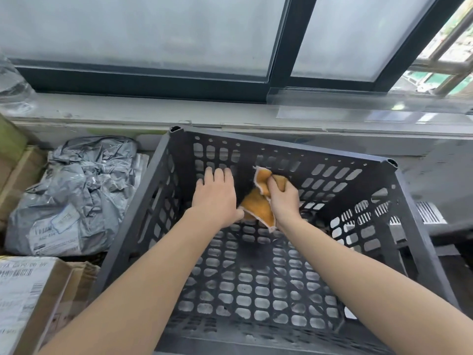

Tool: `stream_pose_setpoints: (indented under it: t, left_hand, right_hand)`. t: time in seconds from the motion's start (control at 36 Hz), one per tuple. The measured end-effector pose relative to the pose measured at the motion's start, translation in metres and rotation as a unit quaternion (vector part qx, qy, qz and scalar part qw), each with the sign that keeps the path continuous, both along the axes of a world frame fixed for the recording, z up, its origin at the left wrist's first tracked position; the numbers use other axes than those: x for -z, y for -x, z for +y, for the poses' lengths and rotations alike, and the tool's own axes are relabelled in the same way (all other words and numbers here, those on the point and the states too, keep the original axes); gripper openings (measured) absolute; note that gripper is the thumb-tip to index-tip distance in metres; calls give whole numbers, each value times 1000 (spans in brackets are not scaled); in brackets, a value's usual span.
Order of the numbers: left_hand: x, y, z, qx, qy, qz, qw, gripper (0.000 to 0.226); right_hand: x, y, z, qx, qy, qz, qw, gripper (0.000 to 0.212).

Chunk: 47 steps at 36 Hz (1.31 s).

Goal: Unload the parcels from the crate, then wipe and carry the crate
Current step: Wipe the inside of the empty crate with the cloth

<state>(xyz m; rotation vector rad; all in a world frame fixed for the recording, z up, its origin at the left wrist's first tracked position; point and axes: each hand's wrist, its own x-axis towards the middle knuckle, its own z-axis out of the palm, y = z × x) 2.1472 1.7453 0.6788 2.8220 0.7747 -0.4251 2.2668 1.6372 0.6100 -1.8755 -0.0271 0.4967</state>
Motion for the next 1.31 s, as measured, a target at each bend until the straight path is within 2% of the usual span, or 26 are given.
stream_pose_setpoints:
  t: [0.19, 0.42, 0.56, 0.86, 0.97, 1.06, 1.11, 1.31]
  left_hand:
    - [8, -4, -5, 3, -3, 4, 1000, 100]
    - [10, -14, -14, 16, 4, 13, 1000, 104]
    - [10, -20, -19, 25, 5, 12, 1000, 105]
    - [22, -19, -18, 20, 10, 42, 999, 105]
    - [23, -20, -18, 17, 13, 47, 999, 106]
    - [22, -20, -16, 11, 8, 41, 999, 106]
    - [20, -20, -14, 5, 9, 33, 999, 104]
    - [20, -21, -10, 7, 8, 26, 1000, 105]
  right_hand:
    - [-1, 2, 7, 42, -21, 3, 999, 28]
    - [8, -22, -34, 97, 24, -4, 995, 29]
    - [20, -32, -47, 73, 74, -14, 994, 33]
    - [57, -30, -26, 25, 181, 102, 978, 41]
    - [59, -23, -17, 6, 127, 103, 986, 36]
    - [46, -13, -10, -7, 70, 61, 996, 25]
    - [39, -11, -7, -3, 50, 46, 998, 29]
    - [43, -11, 1, 12, 100, 57, 993, 31]
